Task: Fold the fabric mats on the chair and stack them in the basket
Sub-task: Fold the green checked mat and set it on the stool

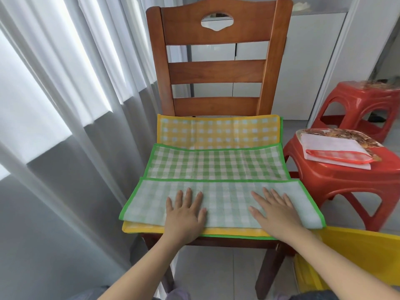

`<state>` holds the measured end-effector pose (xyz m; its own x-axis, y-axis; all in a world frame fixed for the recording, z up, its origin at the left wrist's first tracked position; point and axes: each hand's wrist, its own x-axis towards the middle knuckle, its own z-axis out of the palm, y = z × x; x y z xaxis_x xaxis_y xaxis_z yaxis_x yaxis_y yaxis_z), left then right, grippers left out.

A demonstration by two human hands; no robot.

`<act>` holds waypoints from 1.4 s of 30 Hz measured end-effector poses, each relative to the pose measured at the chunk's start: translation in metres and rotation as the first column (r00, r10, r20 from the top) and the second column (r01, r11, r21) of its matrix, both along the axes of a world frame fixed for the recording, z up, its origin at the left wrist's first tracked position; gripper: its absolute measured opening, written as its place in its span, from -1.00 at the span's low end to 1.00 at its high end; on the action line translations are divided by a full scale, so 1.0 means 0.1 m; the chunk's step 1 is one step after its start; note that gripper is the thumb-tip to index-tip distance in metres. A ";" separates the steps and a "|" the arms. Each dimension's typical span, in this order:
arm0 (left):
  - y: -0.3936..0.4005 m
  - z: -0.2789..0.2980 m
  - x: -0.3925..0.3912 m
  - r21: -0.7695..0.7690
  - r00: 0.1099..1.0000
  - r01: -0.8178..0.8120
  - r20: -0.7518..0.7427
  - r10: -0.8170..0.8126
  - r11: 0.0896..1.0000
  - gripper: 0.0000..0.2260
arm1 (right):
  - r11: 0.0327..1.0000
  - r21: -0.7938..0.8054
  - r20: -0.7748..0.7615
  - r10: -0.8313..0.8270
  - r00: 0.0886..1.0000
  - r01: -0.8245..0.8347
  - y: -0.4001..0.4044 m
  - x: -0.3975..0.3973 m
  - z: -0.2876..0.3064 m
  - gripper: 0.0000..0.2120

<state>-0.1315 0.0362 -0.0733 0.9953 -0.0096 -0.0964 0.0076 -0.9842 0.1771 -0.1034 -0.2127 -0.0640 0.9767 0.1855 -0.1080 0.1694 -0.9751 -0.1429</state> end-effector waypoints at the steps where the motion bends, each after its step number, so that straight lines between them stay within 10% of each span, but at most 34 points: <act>1: 0.00 0.00 0.00 0.001 1.000 0.000 0.000 0.000 1.000 -0.50 | 0.999 0.014 0.009 0.033 0.999 -0.033 0.10 0.00 0.02 -0.46; 17: 0.77 -0.05 -0.09 -0.062 0.994 -0.105 -0.001 0.105 0.993 -0.40 | 0.966 0.044 -0.012 0.254 0.967 -0.253 0.80 -0.04 -0.08 -0.44; 42: 0.11 0.12 1.36 -0.255 0.996 0.008 0.084 0.014 0.967 -0.64 | 0.965 0.244 0.269 0.028 0.963 -0.096 0.84 0.69 -0.17 -0.66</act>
